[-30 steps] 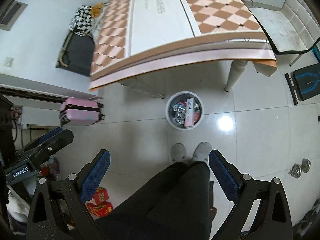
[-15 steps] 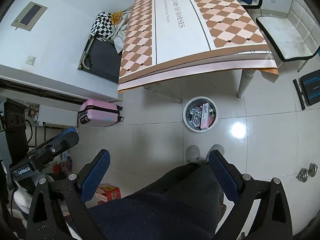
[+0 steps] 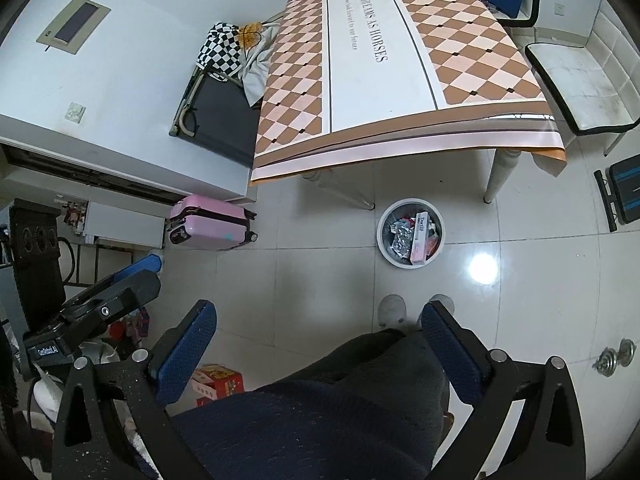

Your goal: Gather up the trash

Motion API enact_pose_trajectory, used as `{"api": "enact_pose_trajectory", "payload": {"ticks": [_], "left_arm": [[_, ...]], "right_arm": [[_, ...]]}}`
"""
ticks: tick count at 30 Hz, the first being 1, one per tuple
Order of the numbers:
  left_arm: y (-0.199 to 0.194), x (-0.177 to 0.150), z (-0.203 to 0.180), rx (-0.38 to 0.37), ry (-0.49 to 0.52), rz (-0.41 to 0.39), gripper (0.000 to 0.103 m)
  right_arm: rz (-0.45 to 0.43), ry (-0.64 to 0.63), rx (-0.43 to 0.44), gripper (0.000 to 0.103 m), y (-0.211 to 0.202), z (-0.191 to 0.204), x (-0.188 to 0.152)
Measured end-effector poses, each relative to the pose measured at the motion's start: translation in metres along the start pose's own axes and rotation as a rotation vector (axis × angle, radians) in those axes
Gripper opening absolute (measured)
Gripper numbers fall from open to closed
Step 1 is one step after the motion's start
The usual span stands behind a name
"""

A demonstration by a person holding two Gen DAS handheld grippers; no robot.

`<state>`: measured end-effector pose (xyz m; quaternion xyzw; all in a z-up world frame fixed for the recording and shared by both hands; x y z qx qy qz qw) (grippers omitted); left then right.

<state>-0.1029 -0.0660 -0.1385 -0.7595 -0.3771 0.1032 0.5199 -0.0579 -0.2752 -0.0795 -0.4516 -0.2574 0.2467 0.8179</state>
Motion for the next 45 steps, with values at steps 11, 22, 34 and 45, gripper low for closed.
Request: {"api": "enact_pose_trajectory", "payload": {"ticks": [11,22,34,45], "left_arm": [[-0.002,-0.001,-0.005,-0.018,0.008,-0.002,0.103],[0.001,-0.001,-0.009,-0.029,0.008,0.009,0.103],[-0.001,-0.002,-0.016,-0.046,0.027,0.011,0.103],[-0.004,-0.003,-0.017,-0.05,0.026,0.014,0.103]], "right_arm": [[0.002,-0.007,0.017,0.103,-0.002,0.001,0.004],[0.003,-0.021,0.03,0.103,-0.007,0.001,0.004],[-0.013,-0.026,0.028,0.103,-0.016,-0.001,0.002],[-0.014,-0.034,0.026,0.103,-0.017,0.001,0.001]]}}
Point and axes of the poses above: each gripper's, at about its wrist camera, not at the fingertips, and y roughly the way its jaws point, z to its left, x to its top, the point moved 4 cm from there along y, roughly the way its jaws point, and after that the axes turned 6 degrees about -y, right-handed, at the moved point
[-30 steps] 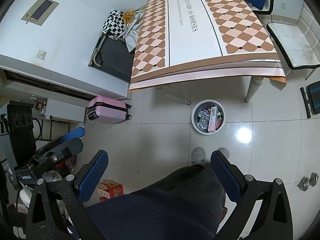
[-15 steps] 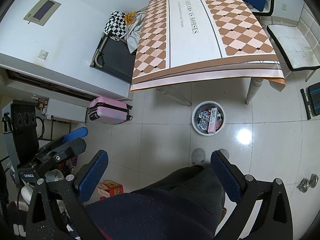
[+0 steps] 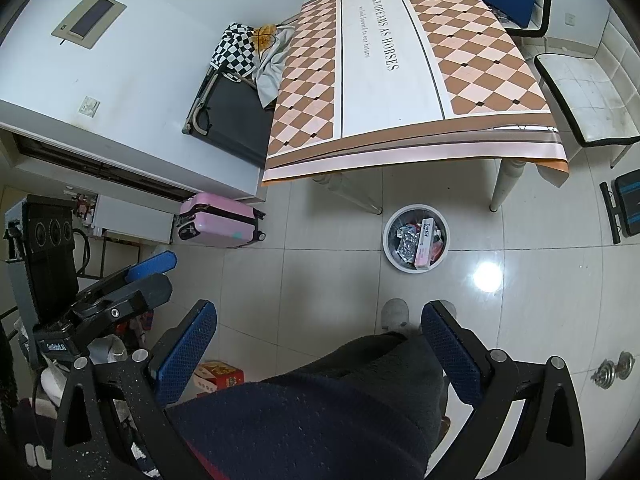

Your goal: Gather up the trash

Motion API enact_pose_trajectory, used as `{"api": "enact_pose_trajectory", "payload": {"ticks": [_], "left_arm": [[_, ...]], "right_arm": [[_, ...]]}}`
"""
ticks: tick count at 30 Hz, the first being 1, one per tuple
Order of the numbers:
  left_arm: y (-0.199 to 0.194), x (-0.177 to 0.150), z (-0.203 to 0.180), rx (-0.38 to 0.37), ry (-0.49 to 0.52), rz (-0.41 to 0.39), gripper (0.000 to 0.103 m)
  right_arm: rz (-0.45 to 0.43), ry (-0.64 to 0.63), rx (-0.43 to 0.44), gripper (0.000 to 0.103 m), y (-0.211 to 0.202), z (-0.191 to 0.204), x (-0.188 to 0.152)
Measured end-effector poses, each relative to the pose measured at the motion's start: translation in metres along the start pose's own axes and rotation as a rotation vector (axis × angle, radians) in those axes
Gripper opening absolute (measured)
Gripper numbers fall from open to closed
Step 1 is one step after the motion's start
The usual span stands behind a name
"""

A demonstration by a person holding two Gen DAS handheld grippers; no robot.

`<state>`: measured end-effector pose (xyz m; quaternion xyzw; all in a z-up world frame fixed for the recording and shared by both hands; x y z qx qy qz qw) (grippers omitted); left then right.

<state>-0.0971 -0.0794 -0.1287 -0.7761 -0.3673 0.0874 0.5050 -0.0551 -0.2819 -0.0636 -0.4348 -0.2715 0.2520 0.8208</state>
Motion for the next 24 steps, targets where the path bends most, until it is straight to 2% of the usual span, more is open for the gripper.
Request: {"api": "enact_pose_trajectory", "payload": {"ticks": [24], "left_arm": [[-0.0014,-0.0002,0.0028,-0.001,0.004,0.0,0.103]], "right_arm": [[0.009,-0.005,-0.001,0.103,0.0005,-0.0013,-0.0002]]}}
Point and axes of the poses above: each gripper's, at about its wrist camera, not at the fingertips, and y roughly the way its jaws point, z to its left, x to its top, the point moved 4 cm from there along y, roughly the way its jaws point, and after that the axes turned 6 degrees about -y, right-handed, at the moved point
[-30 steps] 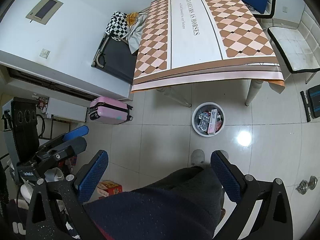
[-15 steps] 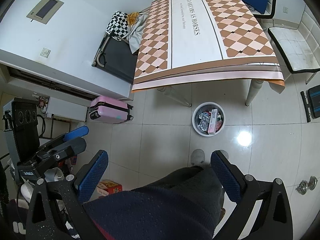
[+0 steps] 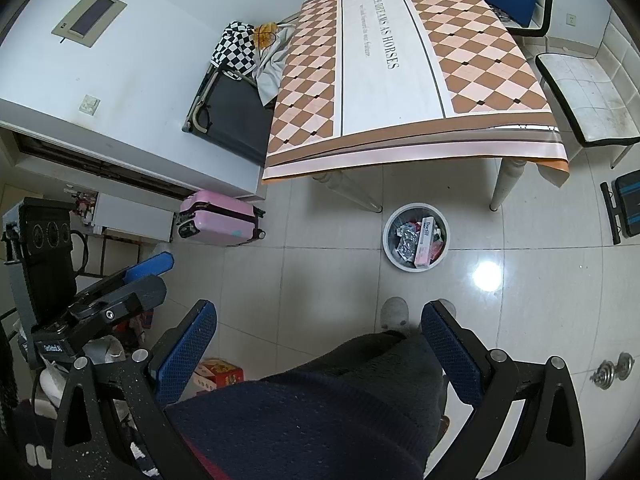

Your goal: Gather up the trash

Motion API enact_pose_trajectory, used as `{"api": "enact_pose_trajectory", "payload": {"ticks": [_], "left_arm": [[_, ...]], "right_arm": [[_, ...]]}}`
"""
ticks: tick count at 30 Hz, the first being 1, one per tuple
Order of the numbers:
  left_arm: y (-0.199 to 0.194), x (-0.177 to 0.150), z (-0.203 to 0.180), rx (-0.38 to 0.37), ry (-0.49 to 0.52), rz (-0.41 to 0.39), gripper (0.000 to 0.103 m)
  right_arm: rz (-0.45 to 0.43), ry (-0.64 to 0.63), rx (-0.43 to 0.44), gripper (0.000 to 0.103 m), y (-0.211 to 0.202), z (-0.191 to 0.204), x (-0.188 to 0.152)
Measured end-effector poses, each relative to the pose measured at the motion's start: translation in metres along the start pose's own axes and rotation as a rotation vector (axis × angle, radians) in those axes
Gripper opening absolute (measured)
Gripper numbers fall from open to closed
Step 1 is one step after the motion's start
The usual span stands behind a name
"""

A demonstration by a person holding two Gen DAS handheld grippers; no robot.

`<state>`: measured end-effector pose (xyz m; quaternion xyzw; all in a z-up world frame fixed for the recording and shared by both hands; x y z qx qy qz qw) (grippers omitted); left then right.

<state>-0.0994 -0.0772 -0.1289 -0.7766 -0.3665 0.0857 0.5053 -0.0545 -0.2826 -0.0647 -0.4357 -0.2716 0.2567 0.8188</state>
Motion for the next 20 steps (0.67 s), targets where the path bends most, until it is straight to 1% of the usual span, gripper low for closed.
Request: {"api": "enact_pose_trajectory", "payload": {"ticks": [20], "left_arm": [[0.0002,-0.001,0.0,-0.002,-0.012,0.006,0.103]], "right_arm": [[0.017,-0.003,-0.002,0.103,0.0032,-0.0026,0.0024]]}}
Point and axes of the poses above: each gripper's, at about its wrist camera, not at the fingertips, and y roughly the way its jaws point, z to its left, x to its top, the point moved 4 cm from there along y, roughly the way its jaws point, and after that the axes turned 6 degrees about -y, right-handed, at the moved point
